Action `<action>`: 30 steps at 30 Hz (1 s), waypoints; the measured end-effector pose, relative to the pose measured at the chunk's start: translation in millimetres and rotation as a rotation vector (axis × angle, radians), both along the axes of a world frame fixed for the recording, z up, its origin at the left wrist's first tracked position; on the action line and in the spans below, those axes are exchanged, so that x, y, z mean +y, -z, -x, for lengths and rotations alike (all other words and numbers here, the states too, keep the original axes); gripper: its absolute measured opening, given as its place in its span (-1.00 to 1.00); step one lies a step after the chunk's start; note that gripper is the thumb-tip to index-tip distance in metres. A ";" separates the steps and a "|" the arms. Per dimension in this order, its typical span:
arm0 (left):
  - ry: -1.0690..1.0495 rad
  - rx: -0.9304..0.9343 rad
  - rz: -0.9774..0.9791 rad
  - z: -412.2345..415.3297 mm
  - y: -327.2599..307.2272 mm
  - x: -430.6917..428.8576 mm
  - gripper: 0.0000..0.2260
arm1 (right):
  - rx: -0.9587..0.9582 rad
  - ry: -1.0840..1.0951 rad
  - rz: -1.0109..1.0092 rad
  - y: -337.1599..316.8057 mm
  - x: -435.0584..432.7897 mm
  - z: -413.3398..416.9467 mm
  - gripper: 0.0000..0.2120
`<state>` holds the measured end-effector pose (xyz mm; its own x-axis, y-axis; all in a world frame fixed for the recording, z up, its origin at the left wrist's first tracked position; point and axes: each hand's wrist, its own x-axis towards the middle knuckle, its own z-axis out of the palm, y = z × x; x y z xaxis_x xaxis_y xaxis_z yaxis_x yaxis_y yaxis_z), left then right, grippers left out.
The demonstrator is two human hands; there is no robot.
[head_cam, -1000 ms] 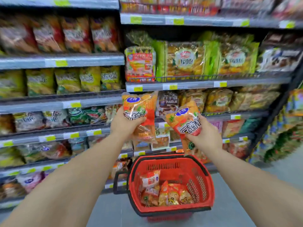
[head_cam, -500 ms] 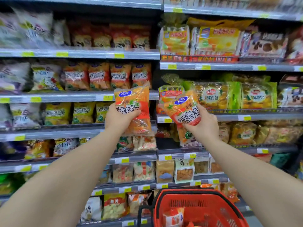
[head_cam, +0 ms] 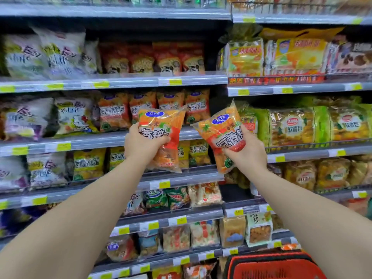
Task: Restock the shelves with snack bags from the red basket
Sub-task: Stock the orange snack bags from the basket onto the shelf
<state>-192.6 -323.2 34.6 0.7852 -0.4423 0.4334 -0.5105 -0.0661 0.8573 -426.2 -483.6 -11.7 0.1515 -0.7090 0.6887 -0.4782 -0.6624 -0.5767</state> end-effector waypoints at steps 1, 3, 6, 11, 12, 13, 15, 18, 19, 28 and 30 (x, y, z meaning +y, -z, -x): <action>-0.016 0.011 0.002 -7.5 -0.2 -4.9 -0.07 | 0.009 -0.001 -0.005 -0.8 -4.6 -8.0 -0.17; -0.023 0.050 0.015 -20.5 -0.7 -16.7 -0.03 | 0.033 -0.005 -0.016 -1.9 -16.8 -23.8 -0.17; -0.037 0.079 0.037 -38.0 -2.8 -37.6 -0.01 | 0.040 0.002 -0.006 -6.5 -40.9 -46.1 -0.18; -0.074 0.005 0.035 -65.8 -18.0 -75.5 -0.05 | 0.034 -0.009 -0.025 -25.3 -89.7 -81.9 -0.18; -0.084 -0.010 0.021 -70.7 -21.9 -82.5 -0.06 | 0.030 -0.008 -0.025 -29.8 -97.8 -89.2 -0.18; -0.091 -0.021 0.010 -75.6 -25.6 -89.2 -0.08 | 0.026 -0.007 -0.020 -34.4 -104.8 -96.9 -0.18; -0.103 -0.032 -0.001 -84.5 -31.9 -102.6 -0.11 | 0.034 -0.006 0.005 -44.3 -117.7 -112.9 -0.18; -0.114 -0.028 -0.013 -94.6 -37.0 -122.6 -0.11 | 0.045 -0.001 0.005 -57.6 -136.6 -138.3 -0.18; -0.107 -0.017 -0.018 -97.3 -37.1 -129.4 -0.10 | 0.042 0.006 -0.011 -61.7 -143.5 -145.9 -0.18; -0.131 0.062 0.029 -120.6 -27.2 -166.9 -0.05 | -0.195 0.060 0.009 -87.2 -196.4 -212.8 -0.26; -0.143 0.052 0.040 -123.7 -29.6 -171.0 -0.05 | -0.196 0.081 0.032 -79.8 -202.8 -228.2 -0.31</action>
<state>-68.9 -494.2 64.3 0.8608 -0.3076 0.4054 -0.4530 -0.1000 0.8859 -198.0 -686.3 68.1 -0.0446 -0.6909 0.7216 -0.4114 -0.6456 -0.6434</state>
